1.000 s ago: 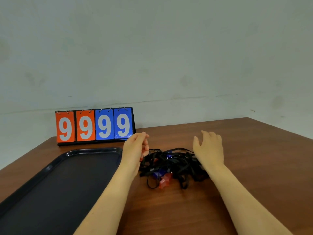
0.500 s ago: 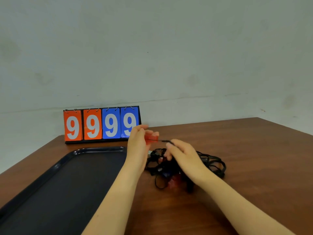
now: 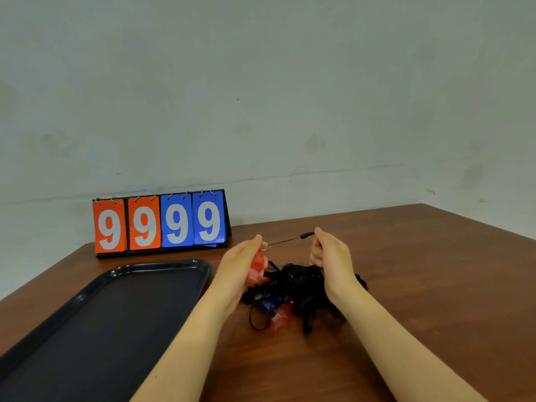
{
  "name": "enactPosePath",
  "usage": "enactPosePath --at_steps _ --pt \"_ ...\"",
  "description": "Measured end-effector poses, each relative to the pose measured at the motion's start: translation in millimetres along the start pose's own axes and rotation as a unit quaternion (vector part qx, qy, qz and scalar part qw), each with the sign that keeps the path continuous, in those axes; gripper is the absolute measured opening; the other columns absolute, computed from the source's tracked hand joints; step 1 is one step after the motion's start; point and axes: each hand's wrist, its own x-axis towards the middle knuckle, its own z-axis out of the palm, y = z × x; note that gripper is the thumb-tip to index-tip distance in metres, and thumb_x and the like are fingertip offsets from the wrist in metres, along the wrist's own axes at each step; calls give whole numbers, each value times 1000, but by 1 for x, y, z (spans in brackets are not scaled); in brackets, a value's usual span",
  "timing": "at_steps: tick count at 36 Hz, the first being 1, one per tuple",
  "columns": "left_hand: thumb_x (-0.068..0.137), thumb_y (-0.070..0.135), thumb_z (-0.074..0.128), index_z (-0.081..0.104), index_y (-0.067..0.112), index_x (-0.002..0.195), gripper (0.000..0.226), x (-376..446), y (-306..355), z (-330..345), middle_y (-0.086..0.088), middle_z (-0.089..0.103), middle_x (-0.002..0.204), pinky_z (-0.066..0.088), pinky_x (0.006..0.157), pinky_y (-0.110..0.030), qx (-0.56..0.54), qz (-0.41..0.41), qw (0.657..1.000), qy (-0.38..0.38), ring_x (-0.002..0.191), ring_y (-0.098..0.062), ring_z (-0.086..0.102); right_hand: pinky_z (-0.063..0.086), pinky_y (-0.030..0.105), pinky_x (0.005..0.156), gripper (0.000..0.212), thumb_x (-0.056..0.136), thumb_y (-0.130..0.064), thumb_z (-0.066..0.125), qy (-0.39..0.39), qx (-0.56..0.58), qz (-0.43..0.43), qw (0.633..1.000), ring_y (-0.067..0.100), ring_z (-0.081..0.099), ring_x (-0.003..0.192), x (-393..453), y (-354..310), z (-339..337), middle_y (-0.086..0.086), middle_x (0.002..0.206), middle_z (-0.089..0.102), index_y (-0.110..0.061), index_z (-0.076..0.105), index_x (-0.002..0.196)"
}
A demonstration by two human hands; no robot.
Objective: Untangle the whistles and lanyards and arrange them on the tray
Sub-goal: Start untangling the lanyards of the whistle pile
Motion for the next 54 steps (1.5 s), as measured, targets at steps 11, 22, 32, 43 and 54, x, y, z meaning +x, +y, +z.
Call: enactPosePath --at_steps 11,22,32,43,54 --pt "99 39 44 54 10 75 39 -6 1 6 0 43 61 25 41 -21 -51 -44 992 -105 43 -11 35 21 22 37 28 96 -13 37 -46 257 53 964 9 21 40 8 -2 -13 -5 51 26 -13 45 69" --pt "97 19 50 60 4 99 18 1 1 3 -4 50 73 35 59 -24 -75 -4 997 -17 60 -11 42 43 11 56 19 98 -19 49 84 -173 -167 967 3 54 70 5 4 -11 -4 78 62 -15 66 93" --pt "91 12 58 66 5 97 13 -1 3 -1 -6 70 83 55 76 -26 -262 39 962 -65 78 -14 67 43 19 54 14 98 -22 50 54 -330 -240 911 5 57 61 9 19 -16 -7 70 62 -24 63 92" --pt "94 4 56 64 2 111 19 3 -2 -4 -9 74 92 55 87 -31 -312 74 947 -9 96 -20 70 41 12 60 11 96 -24 55 -86 -438 -286 848 0 58 69 -4 34 -2 -15 74 63 -26 65 93" --pt "95 21 57 65 30 104 16 10 -20 0 10 70 89 47 71 -8 116 181 973 86 87 3 63 49 14 75 15 95 -17 56 -145 -345 -356 856 1 63 86 -10 30 1 -18 88 67 -28 67 93"
